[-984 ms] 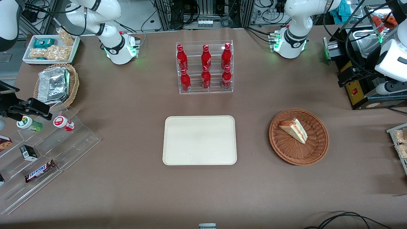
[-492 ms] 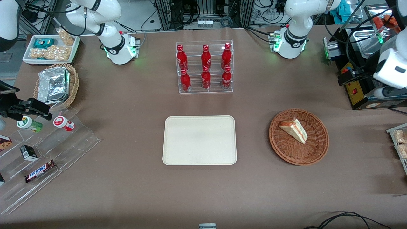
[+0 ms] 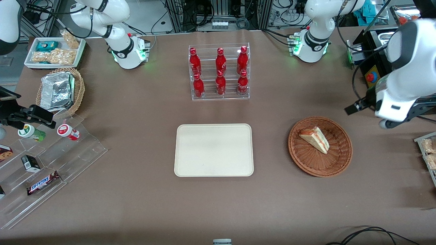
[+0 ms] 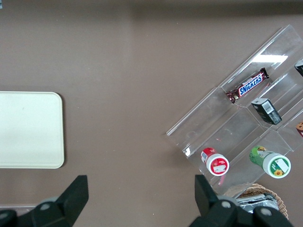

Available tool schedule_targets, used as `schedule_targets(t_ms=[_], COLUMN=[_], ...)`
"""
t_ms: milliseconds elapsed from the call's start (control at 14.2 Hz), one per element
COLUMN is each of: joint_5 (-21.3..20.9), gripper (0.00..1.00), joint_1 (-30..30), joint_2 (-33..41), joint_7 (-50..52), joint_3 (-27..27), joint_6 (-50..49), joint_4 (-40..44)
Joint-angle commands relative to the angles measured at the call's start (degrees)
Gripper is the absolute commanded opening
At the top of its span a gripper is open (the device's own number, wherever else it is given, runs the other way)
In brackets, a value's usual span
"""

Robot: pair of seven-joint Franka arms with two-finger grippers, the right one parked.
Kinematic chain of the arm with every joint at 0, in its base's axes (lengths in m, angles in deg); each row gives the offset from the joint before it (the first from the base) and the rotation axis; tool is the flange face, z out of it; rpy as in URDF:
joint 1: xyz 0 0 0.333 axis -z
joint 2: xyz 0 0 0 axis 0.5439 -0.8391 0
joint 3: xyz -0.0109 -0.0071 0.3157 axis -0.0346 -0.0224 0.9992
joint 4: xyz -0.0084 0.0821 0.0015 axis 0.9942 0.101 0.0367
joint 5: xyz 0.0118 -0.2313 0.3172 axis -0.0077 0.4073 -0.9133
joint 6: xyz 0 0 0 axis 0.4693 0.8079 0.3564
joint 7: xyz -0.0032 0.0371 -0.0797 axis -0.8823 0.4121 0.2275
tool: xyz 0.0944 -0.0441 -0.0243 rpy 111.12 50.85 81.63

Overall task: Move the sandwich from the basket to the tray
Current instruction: 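Lower the open left gripper over the sandwich in the wicker basket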

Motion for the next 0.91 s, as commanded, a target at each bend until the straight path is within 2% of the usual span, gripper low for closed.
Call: schedule_targets(t_ms=[0, 141, 422, 844], joint_5=[0.32, 0.41, 0.67, 0.58], gripper=[1.00, 1.00, 1.00, 1.00], joint_1=[-0.72, -2.21, -1.87, -1.52], joint_2=[-3.11, -6.80, -12.78, -18.33], joint_7=[10.33, 16.59, 23.44, 30.84], joint_3=[-0.31, -0.39, -0.48, -0.57], joint_6=[10.17, 17.57, 25.48, 31.66], joint_4=[-3.98, -5.21, -5.48, -5.66])
